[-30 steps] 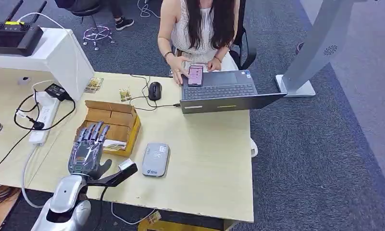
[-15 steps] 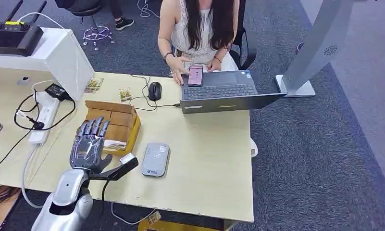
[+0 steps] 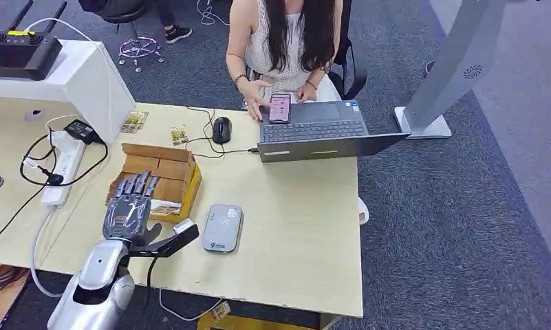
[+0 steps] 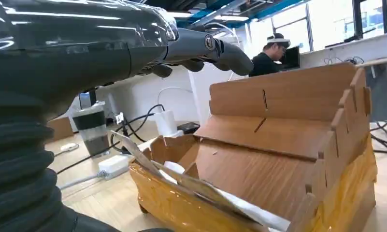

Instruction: Pass the card to the sensor for recognition and then transmit it.

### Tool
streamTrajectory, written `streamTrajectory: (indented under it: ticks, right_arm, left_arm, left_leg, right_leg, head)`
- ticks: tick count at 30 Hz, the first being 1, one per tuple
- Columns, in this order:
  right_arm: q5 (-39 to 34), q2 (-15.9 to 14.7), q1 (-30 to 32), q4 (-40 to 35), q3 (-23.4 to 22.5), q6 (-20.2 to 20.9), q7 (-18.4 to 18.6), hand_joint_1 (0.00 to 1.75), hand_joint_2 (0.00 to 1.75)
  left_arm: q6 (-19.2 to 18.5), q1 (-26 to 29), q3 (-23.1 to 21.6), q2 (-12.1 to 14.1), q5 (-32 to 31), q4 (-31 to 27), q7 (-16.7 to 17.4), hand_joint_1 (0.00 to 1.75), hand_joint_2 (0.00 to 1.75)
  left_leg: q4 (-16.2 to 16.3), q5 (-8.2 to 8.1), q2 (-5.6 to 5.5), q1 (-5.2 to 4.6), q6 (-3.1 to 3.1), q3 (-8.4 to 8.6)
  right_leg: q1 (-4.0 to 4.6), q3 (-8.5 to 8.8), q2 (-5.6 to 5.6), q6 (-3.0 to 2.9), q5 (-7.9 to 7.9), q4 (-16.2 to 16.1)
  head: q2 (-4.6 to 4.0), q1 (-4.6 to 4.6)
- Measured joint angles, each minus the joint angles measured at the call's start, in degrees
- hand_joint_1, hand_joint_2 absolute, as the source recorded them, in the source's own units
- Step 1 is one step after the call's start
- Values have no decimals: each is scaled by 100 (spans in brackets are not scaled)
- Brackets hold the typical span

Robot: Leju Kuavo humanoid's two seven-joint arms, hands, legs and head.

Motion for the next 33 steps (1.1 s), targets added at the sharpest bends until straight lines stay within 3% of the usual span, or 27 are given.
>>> streamTrajectory:
  ticks: [21,22,33]
  right_arm:
    - [28,0,-5,0,0,59,9,0,175]
    - [28,0,-4,0,0,59,9,0,175]
    - [35,0,-4,0,0,59,9,0,175]
  left_arm:
    - [-391,0,-4,9,201,35,-41,0,175]
    - [-400,0,-4,9,201,35,-44,175,175]
    - [-334,4,-13,44,225,35,-72,175,175]
  left_leg:
    - [0,0,0,0,0,0]
    - [0,0,0,0,0,0]
    - [0,0,0,0,0,0]
  right_leg:
    - [0,0,0,0,0,0]
    - [0,0,0,0,0,0]
    - [0,0,0,0,0,0]
  head:
    - [0,0]
    - [0,0]
    - [0,-2]
